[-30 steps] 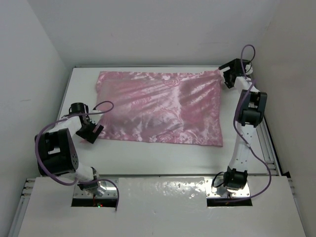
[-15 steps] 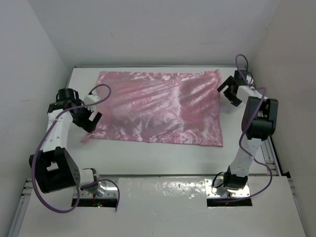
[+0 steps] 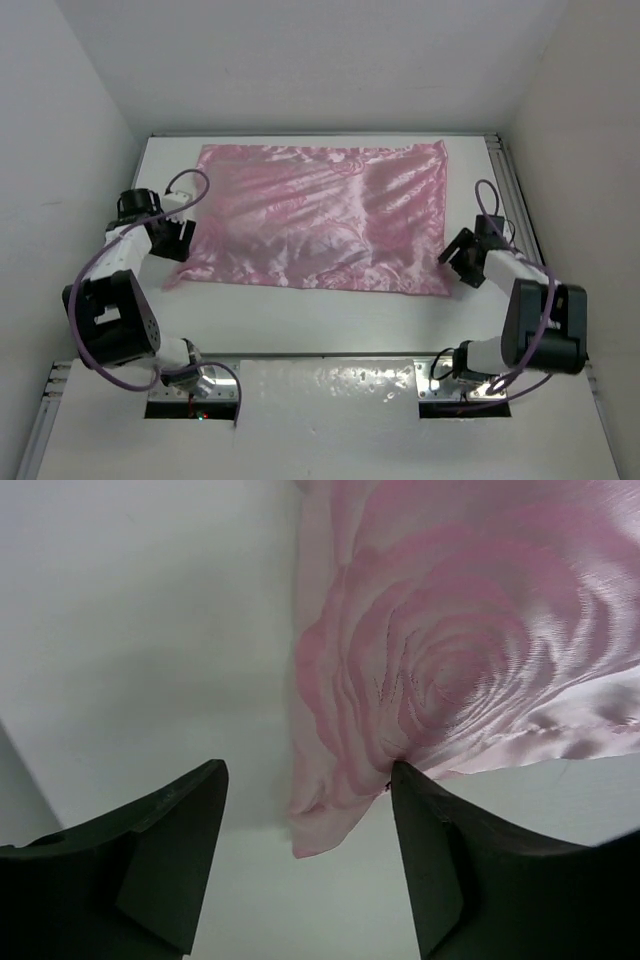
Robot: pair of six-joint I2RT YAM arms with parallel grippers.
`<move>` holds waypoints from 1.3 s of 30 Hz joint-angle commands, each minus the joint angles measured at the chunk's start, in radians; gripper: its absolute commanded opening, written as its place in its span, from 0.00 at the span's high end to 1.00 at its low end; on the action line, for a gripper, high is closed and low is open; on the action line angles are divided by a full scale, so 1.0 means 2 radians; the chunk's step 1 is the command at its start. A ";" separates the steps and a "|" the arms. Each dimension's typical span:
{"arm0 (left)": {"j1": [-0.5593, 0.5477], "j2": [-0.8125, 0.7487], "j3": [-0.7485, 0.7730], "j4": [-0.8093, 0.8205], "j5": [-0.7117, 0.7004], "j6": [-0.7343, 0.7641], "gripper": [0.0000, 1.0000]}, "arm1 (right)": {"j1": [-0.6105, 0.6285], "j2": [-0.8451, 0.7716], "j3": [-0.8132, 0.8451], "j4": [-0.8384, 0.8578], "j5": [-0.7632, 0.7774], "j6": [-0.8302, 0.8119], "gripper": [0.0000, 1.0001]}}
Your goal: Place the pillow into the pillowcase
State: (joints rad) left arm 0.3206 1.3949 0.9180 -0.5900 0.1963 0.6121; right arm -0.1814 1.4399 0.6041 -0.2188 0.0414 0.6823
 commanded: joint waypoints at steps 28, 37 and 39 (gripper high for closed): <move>0.060 -0.024 0.082 -0.029 -0.043 -0.055 0.04 | -0.082 -0.141 0.128 -0.176 0.085 0.005 0.01; 0.062 -0.029 0.247 -0.067 -0.031 -0.121 0.00 | -0.081 -0.207 0.173 -0.169 0.036 -0.017 0.01; 0.063 -0.032 0.260 -0.069 -0.022 -0.130 0.00 | -0.081 -0.221 0.164 -0.152 0.022 -0.026 0.01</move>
State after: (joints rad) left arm 0.4404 1.3544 1.3857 -0.6941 0.1200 0.4164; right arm -0.3443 1.0378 0.9421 -0.5541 0.1314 0.6693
